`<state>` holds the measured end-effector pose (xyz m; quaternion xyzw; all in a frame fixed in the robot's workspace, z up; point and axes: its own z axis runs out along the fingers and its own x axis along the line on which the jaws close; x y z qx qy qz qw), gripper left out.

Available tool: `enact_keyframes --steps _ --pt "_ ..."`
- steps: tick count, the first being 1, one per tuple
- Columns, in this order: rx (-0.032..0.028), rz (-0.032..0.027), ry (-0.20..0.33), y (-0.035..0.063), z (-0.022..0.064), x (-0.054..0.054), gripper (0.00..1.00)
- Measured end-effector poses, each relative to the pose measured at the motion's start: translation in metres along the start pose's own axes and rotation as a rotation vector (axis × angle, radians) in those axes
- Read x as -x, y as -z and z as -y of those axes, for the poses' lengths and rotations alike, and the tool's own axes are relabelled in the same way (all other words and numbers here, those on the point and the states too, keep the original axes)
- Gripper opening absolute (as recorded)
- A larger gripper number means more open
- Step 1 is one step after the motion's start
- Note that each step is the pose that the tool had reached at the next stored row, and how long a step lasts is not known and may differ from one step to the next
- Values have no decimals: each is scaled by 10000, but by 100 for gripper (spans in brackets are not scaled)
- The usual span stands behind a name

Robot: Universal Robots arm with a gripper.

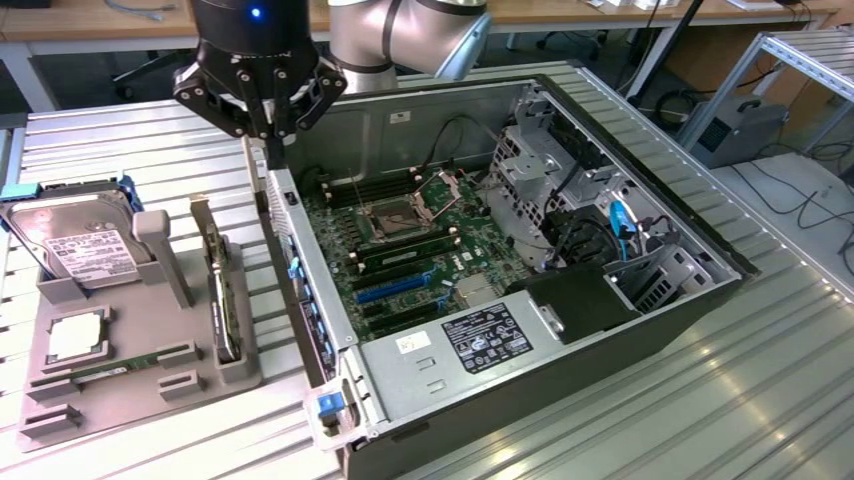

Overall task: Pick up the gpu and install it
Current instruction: 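Reach for the gpu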

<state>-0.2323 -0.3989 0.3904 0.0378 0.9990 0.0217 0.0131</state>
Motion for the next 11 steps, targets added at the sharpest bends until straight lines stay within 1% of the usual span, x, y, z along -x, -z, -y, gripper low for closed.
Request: enact_keyframes --steps 11 --pt "-1 -1 0 -1 4 -49 11"
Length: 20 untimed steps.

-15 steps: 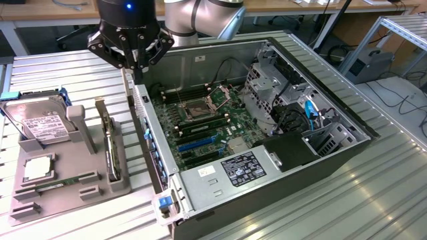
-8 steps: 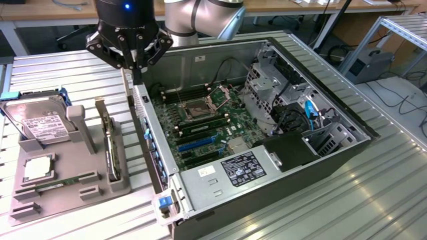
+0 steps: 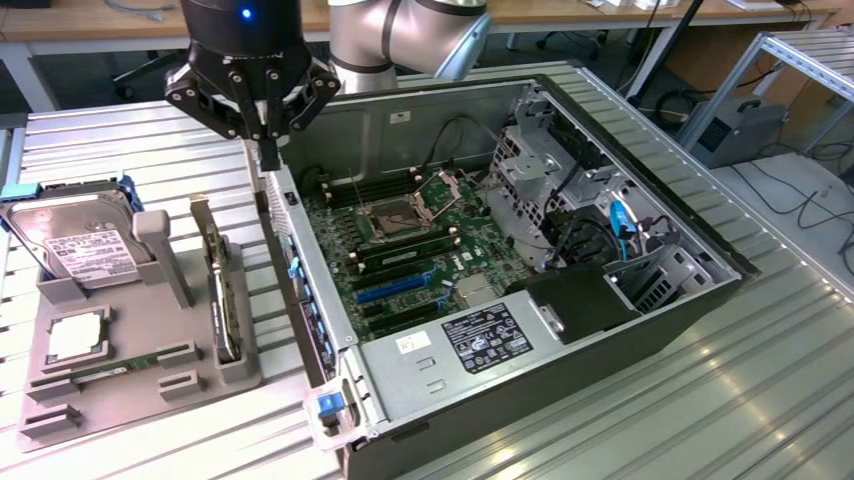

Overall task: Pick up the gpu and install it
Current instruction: 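Reach for the gpu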

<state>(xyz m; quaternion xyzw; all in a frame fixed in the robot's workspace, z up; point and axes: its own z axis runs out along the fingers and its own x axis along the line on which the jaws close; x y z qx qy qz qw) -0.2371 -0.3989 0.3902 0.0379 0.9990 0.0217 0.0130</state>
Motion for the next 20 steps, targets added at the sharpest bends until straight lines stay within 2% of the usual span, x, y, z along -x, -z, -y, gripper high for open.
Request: enact_keyframes --steps 10,20 --pt "1 1 0 -5 8 -108 11" --pt "0 0 0 -6 11 -141 11"
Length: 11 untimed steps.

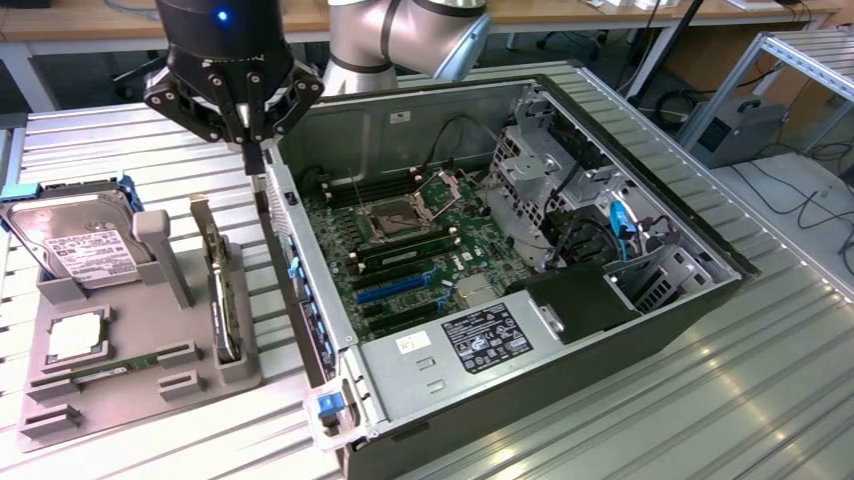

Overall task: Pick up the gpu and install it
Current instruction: 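Reach for the gpu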

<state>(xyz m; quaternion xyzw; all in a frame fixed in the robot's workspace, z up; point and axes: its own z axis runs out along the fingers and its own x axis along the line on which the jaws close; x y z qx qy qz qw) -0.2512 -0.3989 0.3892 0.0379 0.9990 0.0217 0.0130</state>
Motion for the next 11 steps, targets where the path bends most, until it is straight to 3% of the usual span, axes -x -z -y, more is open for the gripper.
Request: enact_keyframes --steps 11 --pt "0 0 0 -2 2 -28 11"
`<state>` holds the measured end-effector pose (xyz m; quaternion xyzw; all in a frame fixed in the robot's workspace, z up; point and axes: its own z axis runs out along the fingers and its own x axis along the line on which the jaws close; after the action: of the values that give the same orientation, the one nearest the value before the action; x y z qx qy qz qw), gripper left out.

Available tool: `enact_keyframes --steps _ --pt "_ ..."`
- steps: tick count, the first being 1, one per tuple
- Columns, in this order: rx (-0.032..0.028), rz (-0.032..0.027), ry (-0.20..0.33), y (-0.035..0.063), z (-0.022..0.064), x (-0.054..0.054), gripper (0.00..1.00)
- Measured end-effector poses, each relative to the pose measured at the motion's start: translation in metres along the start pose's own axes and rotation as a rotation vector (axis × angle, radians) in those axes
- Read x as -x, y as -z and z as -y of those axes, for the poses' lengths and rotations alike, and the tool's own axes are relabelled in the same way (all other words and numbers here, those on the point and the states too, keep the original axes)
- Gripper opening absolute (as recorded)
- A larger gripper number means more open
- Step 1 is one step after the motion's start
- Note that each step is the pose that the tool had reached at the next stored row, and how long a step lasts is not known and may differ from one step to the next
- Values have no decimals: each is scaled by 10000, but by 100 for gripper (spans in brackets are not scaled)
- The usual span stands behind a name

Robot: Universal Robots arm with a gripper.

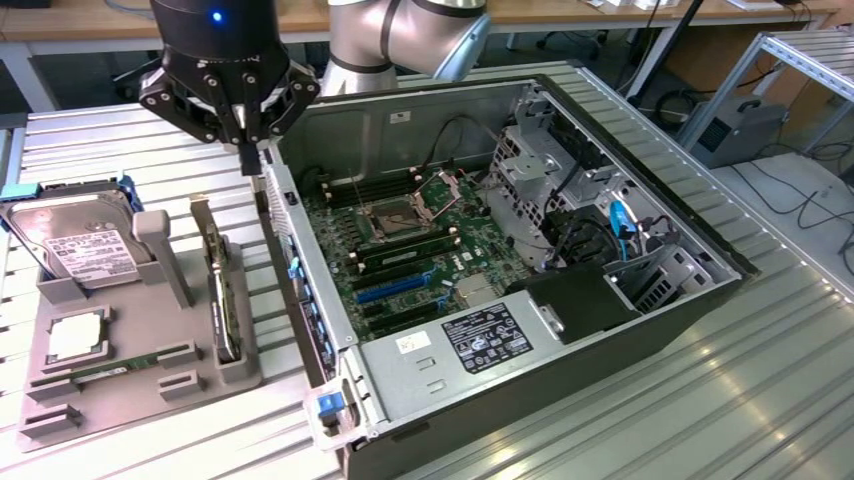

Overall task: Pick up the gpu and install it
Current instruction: 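Reach for the gpu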

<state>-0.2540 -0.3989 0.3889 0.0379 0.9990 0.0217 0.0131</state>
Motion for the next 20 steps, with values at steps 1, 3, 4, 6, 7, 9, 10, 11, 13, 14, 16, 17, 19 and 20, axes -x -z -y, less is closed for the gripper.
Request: enact_keyframes --steps 1,3,4,6,7,9,10,11,13,14,16,17,19,20 --pt "0 0 0 0 0 -2 11" --pt "0 0 0 -1 1 -9 11" --pt "0 0 0 -1 1 -12 11" --pt "0 0 0 -1 1 -18 11" --pt "0 0 1 -1 2 -20 11" --pt "0 0 0 -1 2 -25 11" --pt "0 0 0 -1 2 -27 11" --pt "0 0 0 -1 2 -30 11" --pt "0 0 0 -2 3 -35 11" --pt "1 0 -1 -2 3 -38 11" --pt "0 0 0 -2 4 -45 11" --pt "0 0 0 -2 4 -48 11" --pt "0 0 0 -2 5 -57 11" --pt "0 0 0 -2 5 -61 11"
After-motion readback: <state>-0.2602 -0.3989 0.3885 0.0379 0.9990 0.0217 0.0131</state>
